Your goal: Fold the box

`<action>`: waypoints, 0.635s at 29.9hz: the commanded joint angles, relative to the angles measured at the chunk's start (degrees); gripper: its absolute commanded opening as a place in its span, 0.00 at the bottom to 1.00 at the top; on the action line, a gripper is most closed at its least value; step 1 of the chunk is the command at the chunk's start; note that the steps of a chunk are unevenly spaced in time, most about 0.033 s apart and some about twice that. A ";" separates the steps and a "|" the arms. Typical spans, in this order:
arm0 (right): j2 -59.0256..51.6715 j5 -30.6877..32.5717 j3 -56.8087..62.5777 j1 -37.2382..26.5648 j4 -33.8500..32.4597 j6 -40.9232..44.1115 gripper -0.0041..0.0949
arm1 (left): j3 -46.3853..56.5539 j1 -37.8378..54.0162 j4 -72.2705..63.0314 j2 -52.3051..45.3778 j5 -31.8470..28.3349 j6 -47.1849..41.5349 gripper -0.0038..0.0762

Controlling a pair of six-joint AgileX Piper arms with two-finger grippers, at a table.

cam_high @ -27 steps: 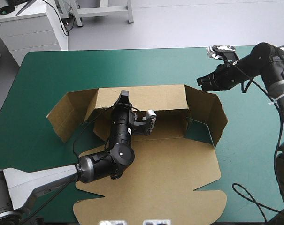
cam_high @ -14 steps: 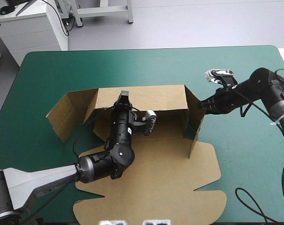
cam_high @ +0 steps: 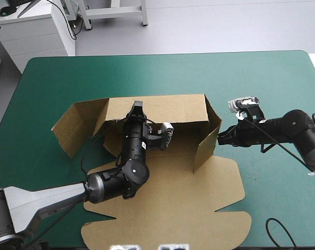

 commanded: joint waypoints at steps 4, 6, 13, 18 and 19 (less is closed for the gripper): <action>-2.18 -1.22 -0.29 -0.22 5.64 -8.71 0.03 | -1.29 0.03 6.21 -2.18 1.98 -0.09 0.04; -2.07 -1.00 -0.29 -0.22 6.00 -11.45 0.06 | -1.29 0.03 6.21 -2.18 1.98 -0.09 0.04; -2.07 0.07 -0.29 -0.22 5.65 -16.16 0.50 | -1.29 0.03 6.21 -2.18 1.88 -0.09 0.04; -2.07 0.25 -0.29 -0.22 5.65 -19.46 0.82 | -1.29 0.03 6.21 -2.18 1.99 -0.09 0.04; -2.07 0.21 -0.29 -0.22 5.65 -19.45 0.83 | -1.29 0.03 6.21 -2.18 1.99 -0.09 0.04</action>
